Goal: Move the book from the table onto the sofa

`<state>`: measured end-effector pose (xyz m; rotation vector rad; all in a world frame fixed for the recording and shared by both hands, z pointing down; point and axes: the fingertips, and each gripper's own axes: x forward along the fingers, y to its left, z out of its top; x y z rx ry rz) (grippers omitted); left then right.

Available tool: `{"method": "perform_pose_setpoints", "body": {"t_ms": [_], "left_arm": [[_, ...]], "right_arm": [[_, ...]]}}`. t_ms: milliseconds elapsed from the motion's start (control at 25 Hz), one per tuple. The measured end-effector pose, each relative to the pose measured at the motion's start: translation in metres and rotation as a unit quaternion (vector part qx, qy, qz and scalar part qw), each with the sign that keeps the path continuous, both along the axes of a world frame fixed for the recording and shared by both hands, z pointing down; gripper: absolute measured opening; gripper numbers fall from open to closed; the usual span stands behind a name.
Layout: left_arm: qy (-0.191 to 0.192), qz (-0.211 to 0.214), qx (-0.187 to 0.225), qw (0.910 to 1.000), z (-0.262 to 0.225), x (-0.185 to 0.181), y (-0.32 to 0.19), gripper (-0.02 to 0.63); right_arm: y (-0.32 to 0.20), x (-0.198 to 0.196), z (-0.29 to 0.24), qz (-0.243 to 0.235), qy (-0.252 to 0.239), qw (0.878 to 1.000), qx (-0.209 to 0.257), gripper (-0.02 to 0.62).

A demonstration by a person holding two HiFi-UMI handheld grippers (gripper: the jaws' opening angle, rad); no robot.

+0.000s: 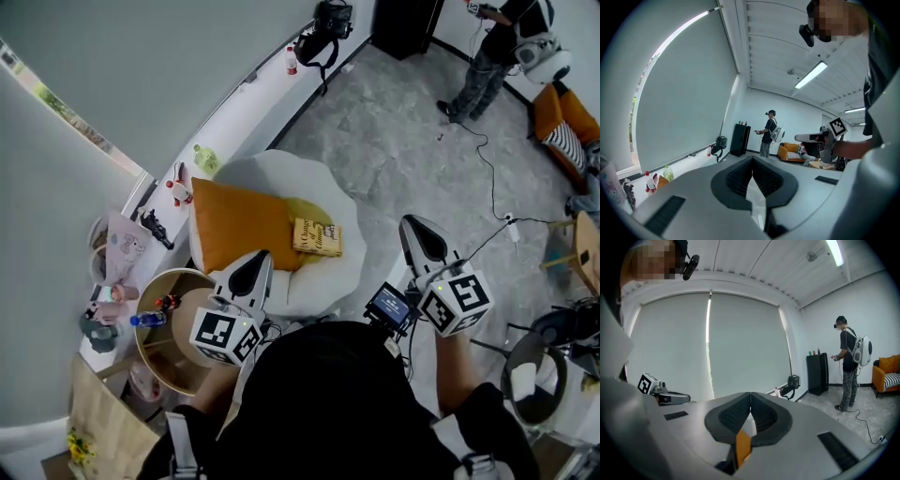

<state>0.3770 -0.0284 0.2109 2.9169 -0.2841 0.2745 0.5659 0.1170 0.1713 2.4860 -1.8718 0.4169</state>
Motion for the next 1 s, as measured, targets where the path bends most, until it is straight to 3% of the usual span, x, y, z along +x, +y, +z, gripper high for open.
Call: {"method": "perform_pose_setpoints", "body": {"t_ms": [560,1000], "left_arm": [[0.01,0.032,0.006,0.9994,-0.012,0.004,-0.004,0.014],[0.017,0.026,0.002,0.9995,-0.015,0.016,-0.022,0.014]], "right_arm": [[-0.012,-0.012,-0.004,0.018,0.003,1.0,0.02,0.014],[-0.026,0.0,0.0,0.016,0.012,1.0,0.004,0.014]]}}
